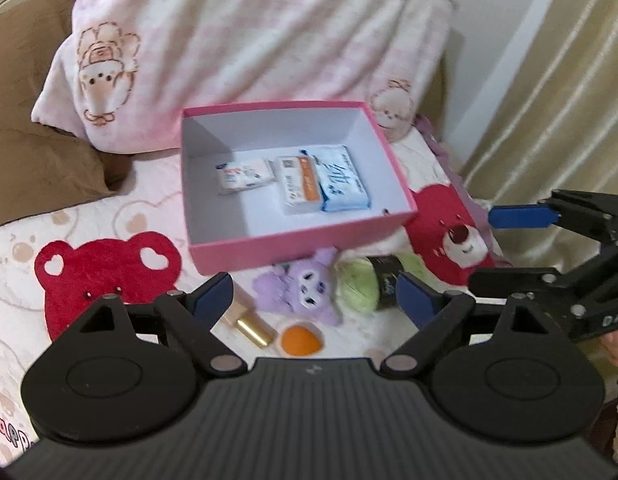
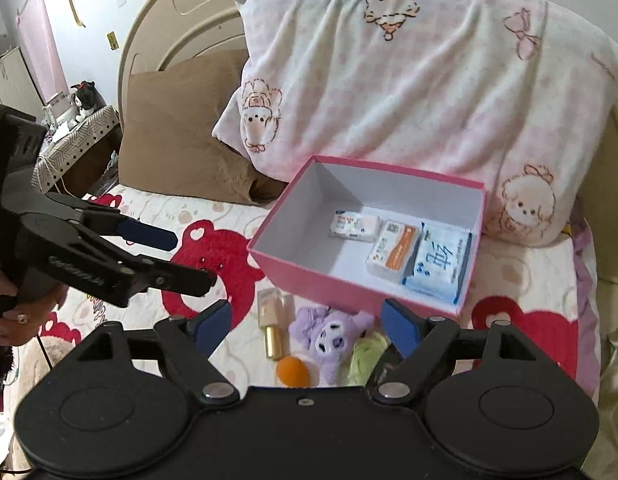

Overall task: Organize objects
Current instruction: 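Withdraw the left tool and move toward the green yarn ball, then grasp the green yarn ball with the left gripper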

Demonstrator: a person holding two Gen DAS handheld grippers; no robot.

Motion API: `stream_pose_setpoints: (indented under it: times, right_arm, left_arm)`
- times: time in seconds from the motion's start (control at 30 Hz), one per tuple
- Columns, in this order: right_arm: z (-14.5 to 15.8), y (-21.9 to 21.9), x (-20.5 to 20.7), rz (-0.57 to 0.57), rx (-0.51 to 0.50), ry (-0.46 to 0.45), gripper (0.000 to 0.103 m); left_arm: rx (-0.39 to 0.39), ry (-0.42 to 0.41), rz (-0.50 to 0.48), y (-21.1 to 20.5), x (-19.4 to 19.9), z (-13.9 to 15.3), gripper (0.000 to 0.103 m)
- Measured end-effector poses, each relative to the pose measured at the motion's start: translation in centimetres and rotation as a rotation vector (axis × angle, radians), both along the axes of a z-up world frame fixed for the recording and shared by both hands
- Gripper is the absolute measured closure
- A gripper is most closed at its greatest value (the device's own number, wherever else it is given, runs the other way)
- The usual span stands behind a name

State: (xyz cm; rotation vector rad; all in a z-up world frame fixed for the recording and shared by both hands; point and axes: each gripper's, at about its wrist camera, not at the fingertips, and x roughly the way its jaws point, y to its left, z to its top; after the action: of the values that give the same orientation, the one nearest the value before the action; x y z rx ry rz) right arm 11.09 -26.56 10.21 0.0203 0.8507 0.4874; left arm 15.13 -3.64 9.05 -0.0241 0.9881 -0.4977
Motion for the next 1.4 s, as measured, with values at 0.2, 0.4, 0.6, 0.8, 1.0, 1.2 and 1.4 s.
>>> stream_pose_setpoints:
  times: [0.2,0.4,0.6,0.8,1.0,1.2,1.4]
  right_arm:
    - [-1.7,-1.5,-1.8,-0.017,0.035,0.016,0.017]
    - [-5.9,-4.8,-0.9,-0.110,0.136,0.088,0.016]
    - [-10.8,-6.9,1.6,-0.187,0.183,0.146,0.016]
    - [-16.2,-8.8,4.2,-0.265,0.239,0.132,0.016]
    - [-20.5,-11.3,6.2,-0.351,0.305,0.189,0.016]
    - [-21.5,-10.5,6.2,-0.284,0.359,0.215,0.038]
    - [-19.5,-8.3,3.7,-0.224,0.278,0.162,0.050]
  left_arm:
    - [-0.012,-0.007,-0.041,-2.0,-2.6,-1.0,0.007]
    - [-0.036,-0.002,-0.040,-4.0,-3.1,-4.4,0.007]
    - [-0.084,0.052,-0.030,-5.6,-1.9,-9.7,0.007]
    - [-0.162,0.059,0.019,-6.9,-1.4,-14.5,0.007]
    - [-0.248,0.044,0.102,-8.1,-0.8,-17.7,0.009]
    - [-0.330,0.102,0.186,-8.8,-0.5,-20.7,0.026]
    - [-0.445,0.137,0.278,-5.7,-1.5,-21.5,0.038]
